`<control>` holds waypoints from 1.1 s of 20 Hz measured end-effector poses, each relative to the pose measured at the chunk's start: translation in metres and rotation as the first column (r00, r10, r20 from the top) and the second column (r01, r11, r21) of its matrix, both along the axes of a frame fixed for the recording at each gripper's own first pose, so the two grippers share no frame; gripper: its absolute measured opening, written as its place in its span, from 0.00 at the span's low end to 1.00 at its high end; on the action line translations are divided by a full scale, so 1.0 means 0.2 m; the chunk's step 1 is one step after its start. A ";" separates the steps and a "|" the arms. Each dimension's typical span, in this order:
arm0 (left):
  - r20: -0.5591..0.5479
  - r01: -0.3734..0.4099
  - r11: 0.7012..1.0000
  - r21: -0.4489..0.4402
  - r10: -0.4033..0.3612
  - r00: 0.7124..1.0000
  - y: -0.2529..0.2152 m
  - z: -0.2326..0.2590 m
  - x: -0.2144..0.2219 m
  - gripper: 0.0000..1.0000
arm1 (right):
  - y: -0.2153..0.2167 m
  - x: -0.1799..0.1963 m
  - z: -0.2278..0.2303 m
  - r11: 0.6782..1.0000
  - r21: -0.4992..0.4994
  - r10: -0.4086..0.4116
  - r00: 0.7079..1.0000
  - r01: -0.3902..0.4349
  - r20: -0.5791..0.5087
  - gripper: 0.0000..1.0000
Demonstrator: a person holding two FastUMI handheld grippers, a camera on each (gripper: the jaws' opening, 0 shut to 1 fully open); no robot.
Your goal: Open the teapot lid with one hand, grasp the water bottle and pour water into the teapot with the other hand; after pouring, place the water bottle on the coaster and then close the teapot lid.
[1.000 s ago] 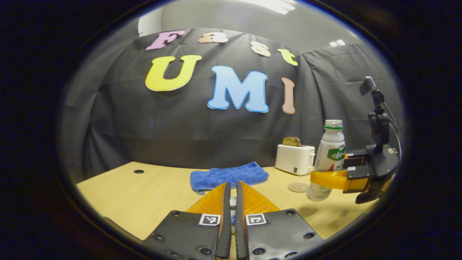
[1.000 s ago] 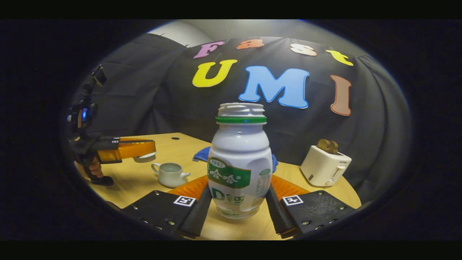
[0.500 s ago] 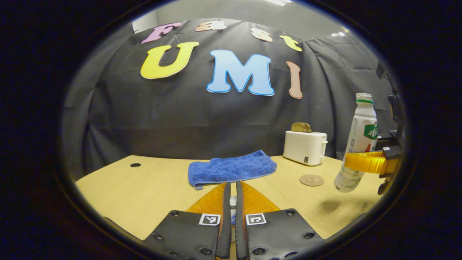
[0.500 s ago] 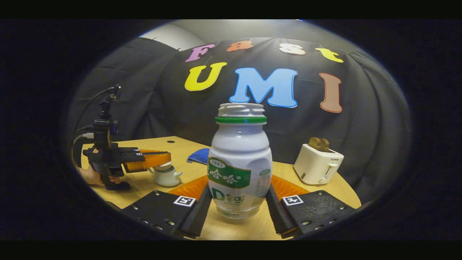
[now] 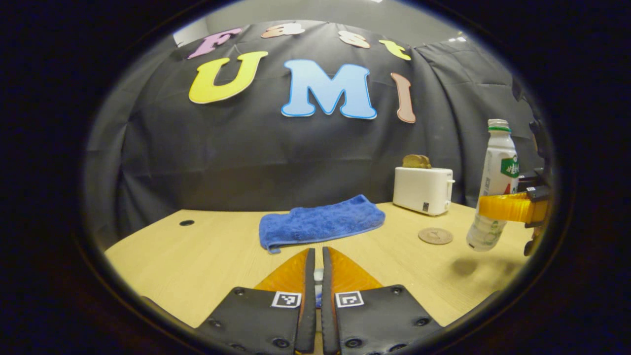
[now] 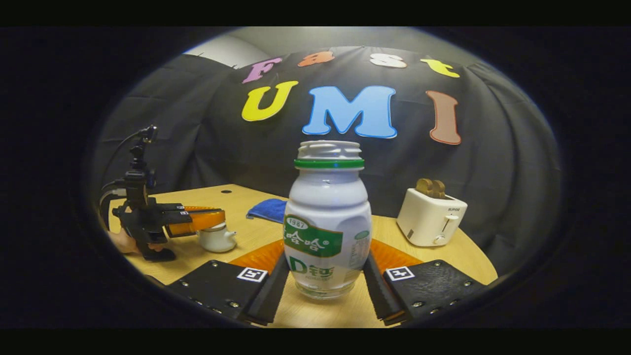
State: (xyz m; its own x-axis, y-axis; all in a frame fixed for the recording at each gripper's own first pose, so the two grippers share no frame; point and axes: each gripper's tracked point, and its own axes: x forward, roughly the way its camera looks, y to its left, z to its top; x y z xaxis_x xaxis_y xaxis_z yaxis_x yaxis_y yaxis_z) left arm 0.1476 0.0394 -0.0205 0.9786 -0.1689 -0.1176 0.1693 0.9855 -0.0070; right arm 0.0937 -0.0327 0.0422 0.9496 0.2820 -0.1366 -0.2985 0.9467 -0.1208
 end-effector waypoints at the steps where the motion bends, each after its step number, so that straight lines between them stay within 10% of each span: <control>1: -0.004 -0.003 1.000 0.008 0.003 1.000 0.00 0.00 -0.01 0.15 | 0.00 0.02 -0.01 1.000 0.009 -0.002 1.000 0.002 -0.005 0.72; 7: 0.041 -0.008 1.000 -0.030 0.009 0.999 0.02 0.09 -0.14 0.41 | -0.07 0.13 0.01 0.999 0.004 -0.047 0.999 0.047 0.020 0.73; 10: 0.139 -0.026 0.997 -0.073 0.036 0.990 0.09 0.31 -0.29 0.74 | -0.11 0.17 0.05 0.998 0.030 -0.064 0.998 0.064 0.029 0.72; 22: 0.205 -0.007 0.992 -0.128 0.034 0.978 0.26 0.34 -0.74 0.84 | -0.23 0.51 0.07 0.987 0.061 -0.150 0.988 0.148 0.022 0.72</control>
State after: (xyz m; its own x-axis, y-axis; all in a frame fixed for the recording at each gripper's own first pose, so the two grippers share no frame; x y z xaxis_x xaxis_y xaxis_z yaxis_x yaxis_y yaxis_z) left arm -0.0013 0.0908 0.0482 0.9829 -0.1491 0.1077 0.1597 0.9822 -0.0984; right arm 0.1963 -0.0791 0.0556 0.9847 0.1439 -0.0984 -0.1510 0.9861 -0.0688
